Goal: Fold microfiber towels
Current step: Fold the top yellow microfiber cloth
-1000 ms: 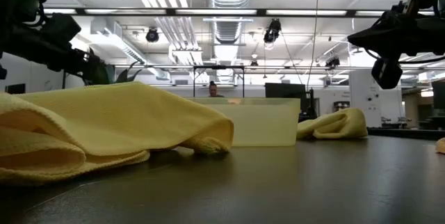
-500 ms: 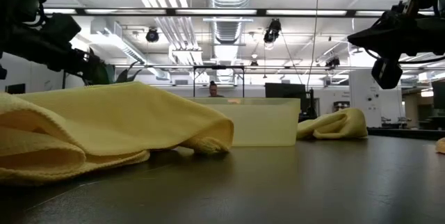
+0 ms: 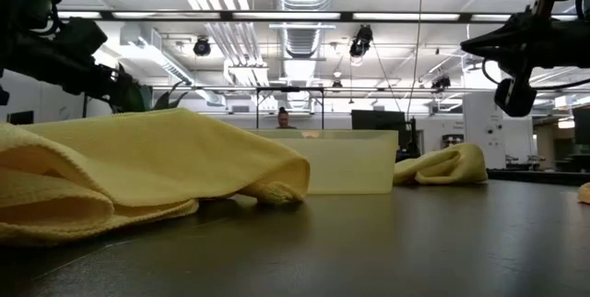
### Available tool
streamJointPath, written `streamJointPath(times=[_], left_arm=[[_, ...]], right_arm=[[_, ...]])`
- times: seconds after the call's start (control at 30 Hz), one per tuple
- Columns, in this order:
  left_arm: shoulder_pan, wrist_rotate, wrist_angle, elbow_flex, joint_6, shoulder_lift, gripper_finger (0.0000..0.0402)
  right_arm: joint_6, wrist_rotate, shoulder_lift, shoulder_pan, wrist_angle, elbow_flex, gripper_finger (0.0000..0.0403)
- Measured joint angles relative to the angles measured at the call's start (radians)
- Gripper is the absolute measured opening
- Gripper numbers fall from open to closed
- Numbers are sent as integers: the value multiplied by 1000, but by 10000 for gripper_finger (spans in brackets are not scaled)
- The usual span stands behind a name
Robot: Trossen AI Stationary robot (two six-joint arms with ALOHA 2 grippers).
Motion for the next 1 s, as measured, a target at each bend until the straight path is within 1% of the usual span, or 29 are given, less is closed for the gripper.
streamJointPath(times=[0.1, 0.2, 0.23, 0.27, 0.3, 0.33, 0.43, 0.47, 0.5, 0.53, 0.57, 0.67, 0.87, 0.93, 1.0], left_arm=[[0, 0, 0, 0, 0, 7, 0], [0, 0, 1, 0, 0, 8, 0], [0, 1, 6, 0, -10, 7, 0], [-1, 7, 23, 0, -65, 7, 0], [-2, 30, 51, 0, -174, 7, 0], [-3, 70, 84, 0, -341, 8, 0], [-2, 209, 180, 0, -905, 6, 0], [-3, 261, 186, 0, -1041, 5, 0], [-3, 316, 189, 0, -1136, 5, 0], [-3, 353, 199, 0, -1191, 5, 0], [-4, 374, 216, 0, -1215, 6, 0], [-3, 433, 224, 0, -1217, 13, 0], [-3, 439, 227, 0, -1096, 16, 0], [-3, 451, 226, 0, -1097, 16, 0], [-4, 486, 243, 0, -1133, 16, 0]], right_arm=[[25, 0, 0, 0, 0, 0, 9], [-1, 0, 0, 0, 0, 0, 9], [-10, 0, 0, 0, 1, 0, 9], [-19, 0, 0, 0, 1, 0, 9], [-29, 0, 0, 0, 0, 0, 9], [-33, 0, 0, 0, -1, 0, 9], [-39, 0, 0, 0, -1, 0, 9], [-45, 13, 0, 0, 0, 0, 9], [-50, 40, 0, 0, 3, 0, 9], [-50, 70, 0, 0, 7, 0, 9], [-46, 88, 0, 0, 7, 0, 9], [-79, 88, 2, 0, -2, 0, 9], [-95, 94, 7, 0, 1, 0, 9], [-96, 107, 7, 0, 3, 0, 9], [-96, 107, 7, 0, 5, 0, 9]])
